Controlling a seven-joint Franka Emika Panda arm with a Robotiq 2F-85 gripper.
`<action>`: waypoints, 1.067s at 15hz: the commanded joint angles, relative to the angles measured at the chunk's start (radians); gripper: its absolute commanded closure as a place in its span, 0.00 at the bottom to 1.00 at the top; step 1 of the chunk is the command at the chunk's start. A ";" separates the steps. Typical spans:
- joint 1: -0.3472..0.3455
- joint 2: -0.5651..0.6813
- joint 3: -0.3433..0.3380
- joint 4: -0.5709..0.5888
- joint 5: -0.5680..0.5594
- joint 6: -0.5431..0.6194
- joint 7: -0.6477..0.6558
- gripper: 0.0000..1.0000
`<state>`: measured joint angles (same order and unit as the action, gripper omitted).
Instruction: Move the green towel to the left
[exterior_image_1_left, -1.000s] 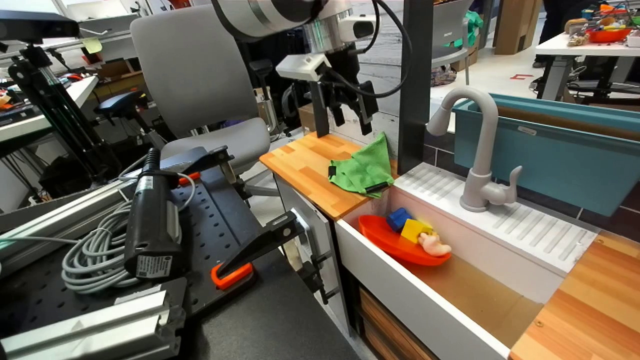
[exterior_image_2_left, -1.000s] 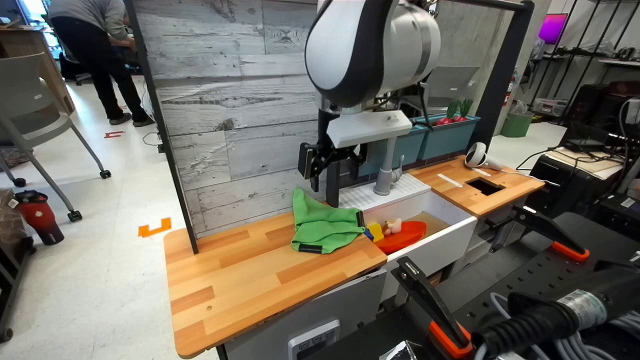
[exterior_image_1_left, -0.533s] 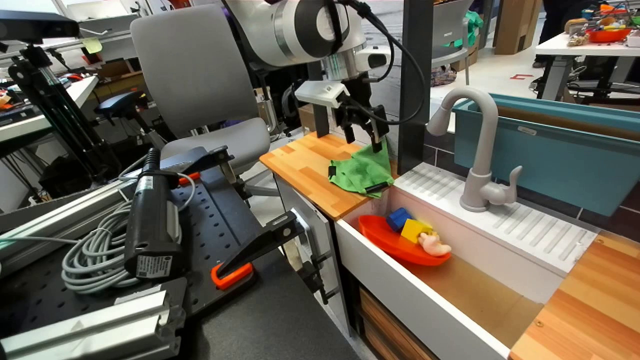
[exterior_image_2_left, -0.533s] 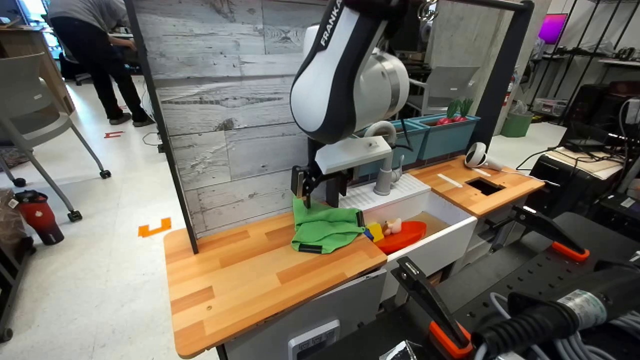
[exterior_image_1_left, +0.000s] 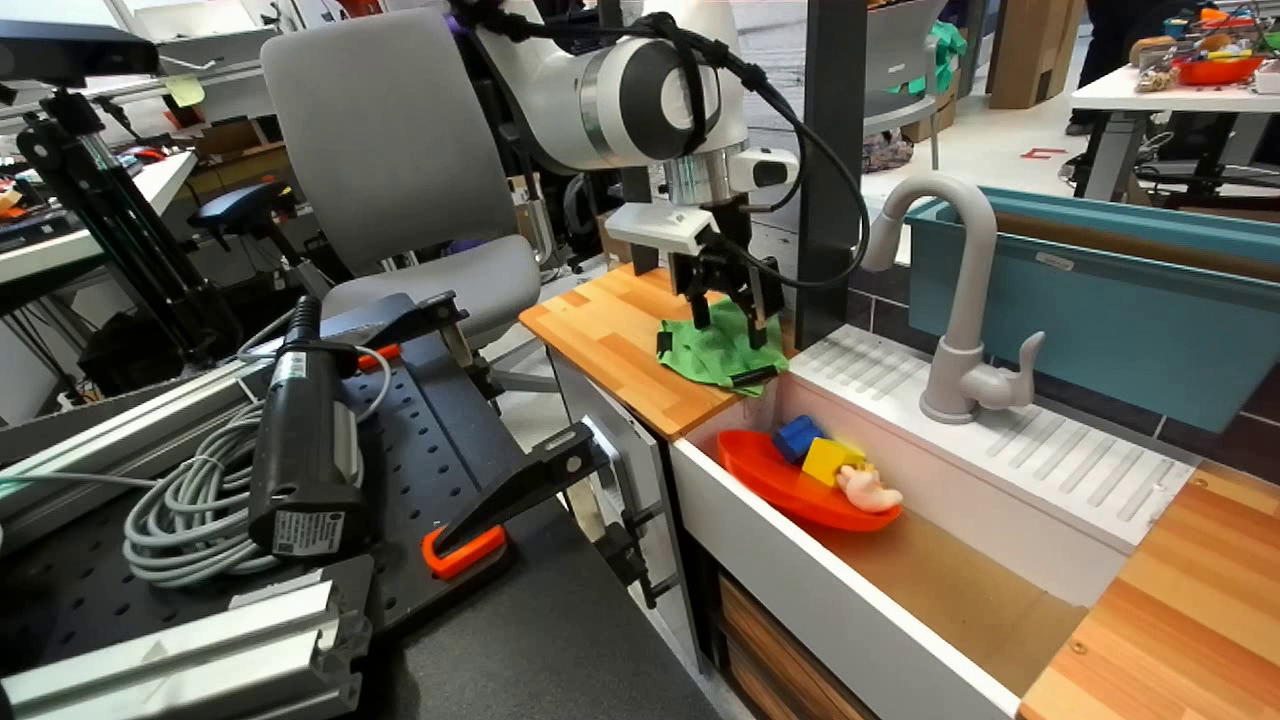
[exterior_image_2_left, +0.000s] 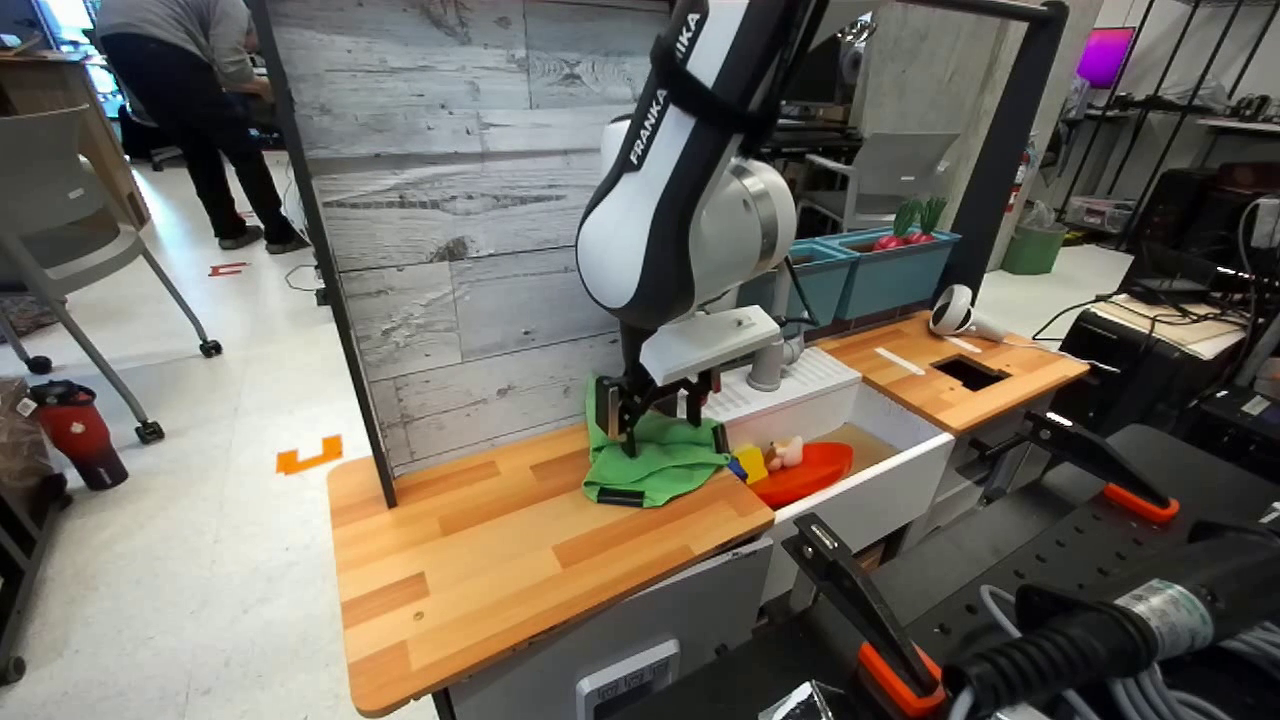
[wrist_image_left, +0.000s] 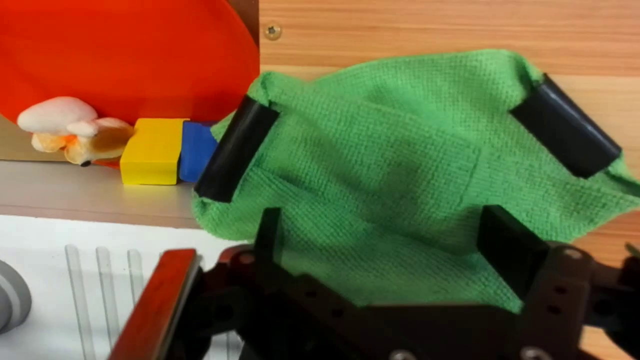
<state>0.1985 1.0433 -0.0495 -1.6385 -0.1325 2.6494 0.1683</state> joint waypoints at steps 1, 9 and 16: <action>-0.015 0.082 0.020 0.117 0.010 -0.092 -0.055 0.00; 0.096 0.211 0.011 0.237 -0.055 -0.172 -0.084 0.00; 0.234 0.265 0.031 0.333 -0.158 -0.273 -0.134 0.00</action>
<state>0.3852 1.2169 -0.0348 -1.3943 -0.2467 2.4112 0.0551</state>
